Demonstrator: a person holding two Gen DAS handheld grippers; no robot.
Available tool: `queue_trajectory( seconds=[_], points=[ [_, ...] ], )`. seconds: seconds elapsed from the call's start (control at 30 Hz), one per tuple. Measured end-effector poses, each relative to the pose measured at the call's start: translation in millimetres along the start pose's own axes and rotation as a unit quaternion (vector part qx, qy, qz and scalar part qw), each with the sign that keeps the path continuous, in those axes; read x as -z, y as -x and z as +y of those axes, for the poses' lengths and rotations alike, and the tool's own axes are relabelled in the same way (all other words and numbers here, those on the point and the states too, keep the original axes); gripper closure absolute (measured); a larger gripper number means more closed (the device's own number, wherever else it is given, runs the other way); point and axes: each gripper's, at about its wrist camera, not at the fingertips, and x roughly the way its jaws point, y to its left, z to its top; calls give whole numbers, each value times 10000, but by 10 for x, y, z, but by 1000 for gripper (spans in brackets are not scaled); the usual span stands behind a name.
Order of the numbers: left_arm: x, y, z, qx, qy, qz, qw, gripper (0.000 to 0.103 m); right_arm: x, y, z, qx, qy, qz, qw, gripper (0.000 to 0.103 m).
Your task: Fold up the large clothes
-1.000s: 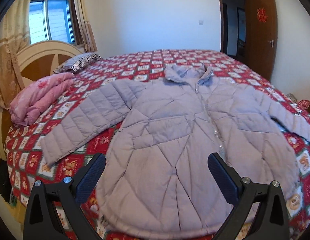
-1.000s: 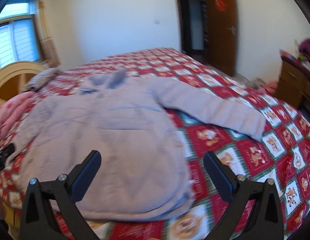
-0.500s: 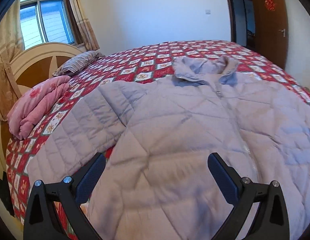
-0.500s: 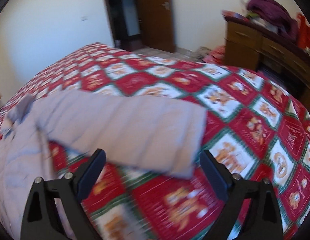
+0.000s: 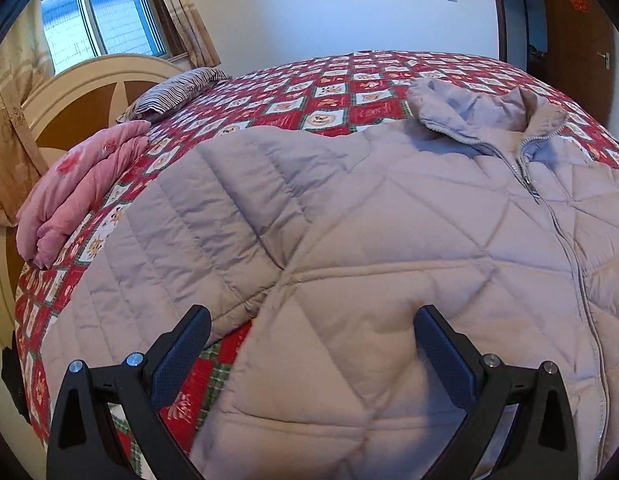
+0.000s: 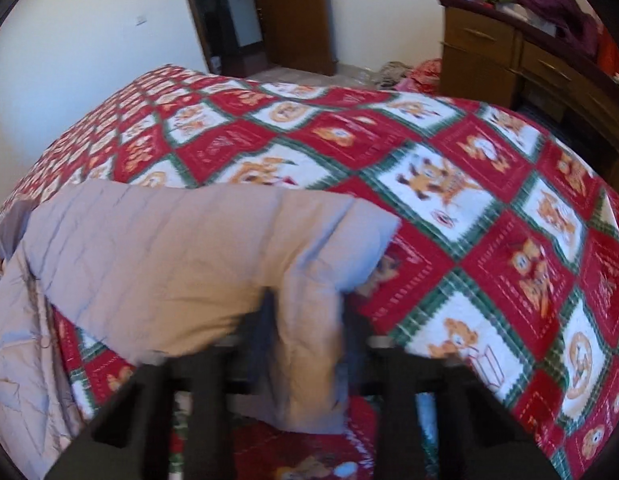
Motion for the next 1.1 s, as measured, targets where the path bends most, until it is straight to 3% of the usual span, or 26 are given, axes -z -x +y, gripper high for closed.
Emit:
queue_trajectory(
  seconds=[0.2,0.5,0.77,1.1],
  points=[
    [-178,110,308,14,249,-163,9996,1,-257,290,459,-58,553,-444,9975,91],
    [-291,52,408,74,464,-180,9987,1,-411,596,1817,-738,1564,-875,9810,91],
    [-325,-94,361,156,559,-61,9983,1,-19,521,2926,-1298,2387,-823,9588,91],
    [-124,-147,174,411,424,167,9981,1,566,345,3810,-1672,3029,-721,9354,91]
  ],
)
